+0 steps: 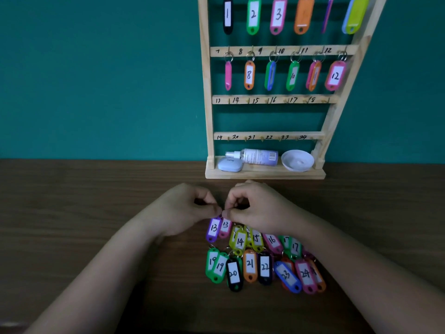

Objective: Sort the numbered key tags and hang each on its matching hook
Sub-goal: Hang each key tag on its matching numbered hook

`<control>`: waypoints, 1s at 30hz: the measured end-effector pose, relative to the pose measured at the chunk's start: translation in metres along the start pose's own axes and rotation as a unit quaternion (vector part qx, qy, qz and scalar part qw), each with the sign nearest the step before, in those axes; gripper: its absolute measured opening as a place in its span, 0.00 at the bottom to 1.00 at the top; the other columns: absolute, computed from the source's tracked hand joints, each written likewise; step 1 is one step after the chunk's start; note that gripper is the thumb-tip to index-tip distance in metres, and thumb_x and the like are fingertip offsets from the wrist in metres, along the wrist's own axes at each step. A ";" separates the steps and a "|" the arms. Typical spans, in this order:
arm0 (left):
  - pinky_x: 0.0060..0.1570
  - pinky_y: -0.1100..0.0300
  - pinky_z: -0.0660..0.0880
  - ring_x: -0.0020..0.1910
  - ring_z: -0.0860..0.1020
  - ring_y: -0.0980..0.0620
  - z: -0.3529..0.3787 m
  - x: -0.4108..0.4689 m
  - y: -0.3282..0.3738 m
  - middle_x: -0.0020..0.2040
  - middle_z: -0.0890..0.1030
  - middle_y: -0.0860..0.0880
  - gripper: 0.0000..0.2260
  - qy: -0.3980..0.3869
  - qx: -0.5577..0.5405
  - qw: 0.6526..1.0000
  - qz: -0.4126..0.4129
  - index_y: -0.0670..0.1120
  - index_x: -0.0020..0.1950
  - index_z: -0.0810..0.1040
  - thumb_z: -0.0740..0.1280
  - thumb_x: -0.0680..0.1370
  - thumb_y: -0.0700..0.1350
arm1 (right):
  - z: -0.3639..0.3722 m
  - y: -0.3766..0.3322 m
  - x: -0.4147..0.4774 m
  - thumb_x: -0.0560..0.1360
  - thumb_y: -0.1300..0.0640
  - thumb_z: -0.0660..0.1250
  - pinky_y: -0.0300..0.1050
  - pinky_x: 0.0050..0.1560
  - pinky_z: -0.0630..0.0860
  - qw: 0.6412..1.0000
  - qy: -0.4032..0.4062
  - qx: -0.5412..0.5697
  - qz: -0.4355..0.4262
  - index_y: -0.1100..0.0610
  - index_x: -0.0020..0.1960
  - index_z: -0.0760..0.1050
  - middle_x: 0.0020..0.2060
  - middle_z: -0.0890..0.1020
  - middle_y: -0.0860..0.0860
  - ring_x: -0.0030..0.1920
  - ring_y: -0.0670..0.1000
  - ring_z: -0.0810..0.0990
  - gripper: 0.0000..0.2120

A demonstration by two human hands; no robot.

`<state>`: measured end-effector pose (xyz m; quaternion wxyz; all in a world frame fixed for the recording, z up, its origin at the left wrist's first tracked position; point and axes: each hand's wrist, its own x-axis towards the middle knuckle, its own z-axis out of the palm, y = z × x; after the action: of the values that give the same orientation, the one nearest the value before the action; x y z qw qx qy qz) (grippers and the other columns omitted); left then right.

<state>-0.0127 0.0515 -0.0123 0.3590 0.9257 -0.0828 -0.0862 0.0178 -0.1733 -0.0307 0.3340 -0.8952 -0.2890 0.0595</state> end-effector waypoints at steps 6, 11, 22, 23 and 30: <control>0.50 0.57 0.77 0.46 0.83 0.54 -0.010 0.010 0.019 0.42 0.87 0.54 0.05 0.070 -0.053 0.996 0.030 0.52 0.46 0.87 0.75 0.78 0.52 | -0.014 0.003 0.001 0.79 0.50 0.74 0.43 0.51 0.74 0.996 0.080 0.040 -0.015 0.45 0.45 0.83 0.44 0.84 0.41 0.49 0.40 0.80 0.05; 0.45 0.61 0.75 0.42 0.81 0.56 -0.015 0.034 0.039 0.42 0.85 0.53 0.05 0.225 -0.067 0.970 0.067 0.52 0.46 0.85 0.74 0.80 0.51 | -0.025 0.009 0.000 0.81 0.51 0.73 0.50 0.57 0.76 0.989 0.142 0.014 -0.031 0.49 0.46 0.81 0.46 0.81 0.44 0.52 0.44 0.78 0.06; 0.46 0.59 0.76 0.38 0.77 0.60 -0.040 0.076 0.078 0.38 0.83 0.56 0.05 0.402 -0.230 0.878 0.124 0.51 0.47 0.86 0.73 0.80 0.50 | -0.028 0.020 -0.001 0.82 0.53 0.72 0.40 0.58 0.71 0.985 0.170 -0.002 -0.041 0.49 0.48 0.81 0.47 0.80 0.40 0.56 0.41 0.76 0.04; 0.48 0.58 0.77 0.39 0.77 0.60 -0.040 0.078 0.081 0.38 0.82 0.57 0.05 0.402 -0.243 0.874 0.120 0.51 0.47 0.86 0.73 0.80 0.49 | -0.027 0.021 -0.001 0.82 0.53 0.72 0.41 0.59 0.71 0.984 0.171 -0.003 -0.044 0.49 0.48 0.81 0.47 0.80 0.40 0.56 0.41 0.76 0.04; 0.43 0.62 0.74 0.37 0.75 0.60 -0.031 0.095 0.091 0.35 0.79 0.59 0.05 0.418 -0.266 0.862 0.107 0.50 0.47 0.87 0.73 0.79 0.48 | -0.026 0.021 -0.001 0.81 0.50 0.72 0.44 0.58 0.70 0.984 0.171 -0.021 -0.049 0.50 0.48 0.80 0.45 0.78 0.39 0.54 0.40 0.74 0.05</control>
<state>0.0776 -0.0149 0.0621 0.5998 0.7295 0.0024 0.3288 0.0350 -0.2017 -0.0242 0.3621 -0.8836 -0.2725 -0.1176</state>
